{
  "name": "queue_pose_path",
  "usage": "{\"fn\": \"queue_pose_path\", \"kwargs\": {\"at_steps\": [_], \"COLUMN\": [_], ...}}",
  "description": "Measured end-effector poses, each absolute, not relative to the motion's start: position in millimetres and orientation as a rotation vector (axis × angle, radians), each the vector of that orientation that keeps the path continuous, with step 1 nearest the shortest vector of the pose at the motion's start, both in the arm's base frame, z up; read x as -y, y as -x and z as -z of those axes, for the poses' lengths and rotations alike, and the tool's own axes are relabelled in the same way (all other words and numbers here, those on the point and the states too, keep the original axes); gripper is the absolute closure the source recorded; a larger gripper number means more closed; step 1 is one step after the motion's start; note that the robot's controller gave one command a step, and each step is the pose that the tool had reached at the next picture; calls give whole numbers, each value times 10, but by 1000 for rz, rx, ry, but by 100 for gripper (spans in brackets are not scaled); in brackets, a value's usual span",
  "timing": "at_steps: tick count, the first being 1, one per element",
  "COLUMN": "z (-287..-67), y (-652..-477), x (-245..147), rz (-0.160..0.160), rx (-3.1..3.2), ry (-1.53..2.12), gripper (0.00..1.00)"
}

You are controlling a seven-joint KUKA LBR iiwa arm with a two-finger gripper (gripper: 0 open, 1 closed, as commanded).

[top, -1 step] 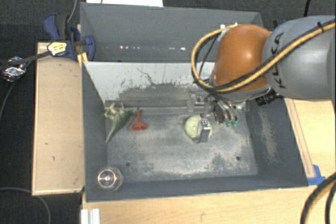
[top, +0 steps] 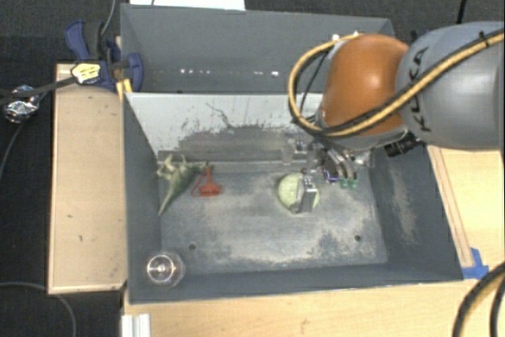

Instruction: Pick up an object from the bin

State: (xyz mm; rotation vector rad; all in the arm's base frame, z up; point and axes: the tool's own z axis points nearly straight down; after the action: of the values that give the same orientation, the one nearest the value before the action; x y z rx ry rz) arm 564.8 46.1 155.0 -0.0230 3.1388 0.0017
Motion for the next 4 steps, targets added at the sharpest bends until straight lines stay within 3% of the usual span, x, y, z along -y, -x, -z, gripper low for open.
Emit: {"fn": "queue_pose_path", "kwargs": {"at_steps": [1,2,3,4], "z": [-1479,-1006,-880,-872], "y": [-5687,-5811,-5906,-5901], "x": [-407,-10,-17,-12], "rz": [-4,-4,-4,-4], "rx": [-3137,-3127,-3118,-3120], "ry": [-31,-197,281,276], "gripper": [0,0,100,0]}}
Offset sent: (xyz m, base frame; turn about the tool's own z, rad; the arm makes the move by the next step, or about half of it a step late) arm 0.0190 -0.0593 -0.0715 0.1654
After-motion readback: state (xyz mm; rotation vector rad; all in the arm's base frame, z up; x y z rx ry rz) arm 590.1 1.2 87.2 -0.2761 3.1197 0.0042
